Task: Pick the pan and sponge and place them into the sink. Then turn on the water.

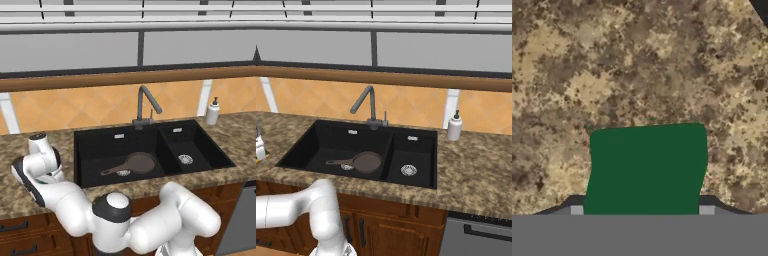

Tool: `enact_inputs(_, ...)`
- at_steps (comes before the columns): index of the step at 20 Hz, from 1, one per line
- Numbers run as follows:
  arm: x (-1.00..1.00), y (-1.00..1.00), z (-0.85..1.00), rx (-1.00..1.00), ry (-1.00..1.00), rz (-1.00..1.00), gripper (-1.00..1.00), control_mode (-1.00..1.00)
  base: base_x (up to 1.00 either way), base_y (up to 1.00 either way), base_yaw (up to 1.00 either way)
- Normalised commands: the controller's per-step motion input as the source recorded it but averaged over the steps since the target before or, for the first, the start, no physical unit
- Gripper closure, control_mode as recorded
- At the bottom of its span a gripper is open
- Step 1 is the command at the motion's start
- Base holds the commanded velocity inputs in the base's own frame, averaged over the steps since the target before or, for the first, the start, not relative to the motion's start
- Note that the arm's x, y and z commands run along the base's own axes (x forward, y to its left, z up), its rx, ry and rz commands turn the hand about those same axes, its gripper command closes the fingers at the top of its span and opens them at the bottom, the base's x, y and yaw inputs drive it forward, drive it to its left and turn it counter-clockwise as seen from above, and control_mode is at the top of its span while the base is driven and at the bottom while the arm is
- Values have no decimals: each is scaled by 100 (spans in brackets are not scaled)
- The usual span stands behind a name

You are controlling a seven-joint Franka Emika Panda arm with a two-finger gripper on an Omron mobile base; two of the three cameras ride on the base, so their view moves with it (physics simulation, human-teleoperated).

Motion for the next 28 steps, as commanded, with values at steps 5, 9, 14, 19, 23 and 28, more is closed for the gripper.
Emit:
enact_inputs(5,-83,-66,9,11,-4,-21,100,-100,0,0,0)
enact_inputs(9,-59,-82,69,18,-2,-27,100,-100,0,0,0)
enact_inputs(14,-39,-87,100,17,-4,-30,100,-100,0,0,0)
enact_inputs(19,-31,-99,100,5,-7,-30,100,-100,0,0,0)
enact_inputs(23,-14,-99,95,-4,1,-28,100,-100,0,0,0)
enact_inputs(28,-4,-100,58,-14,10,-30,100,-100,0,0,0)
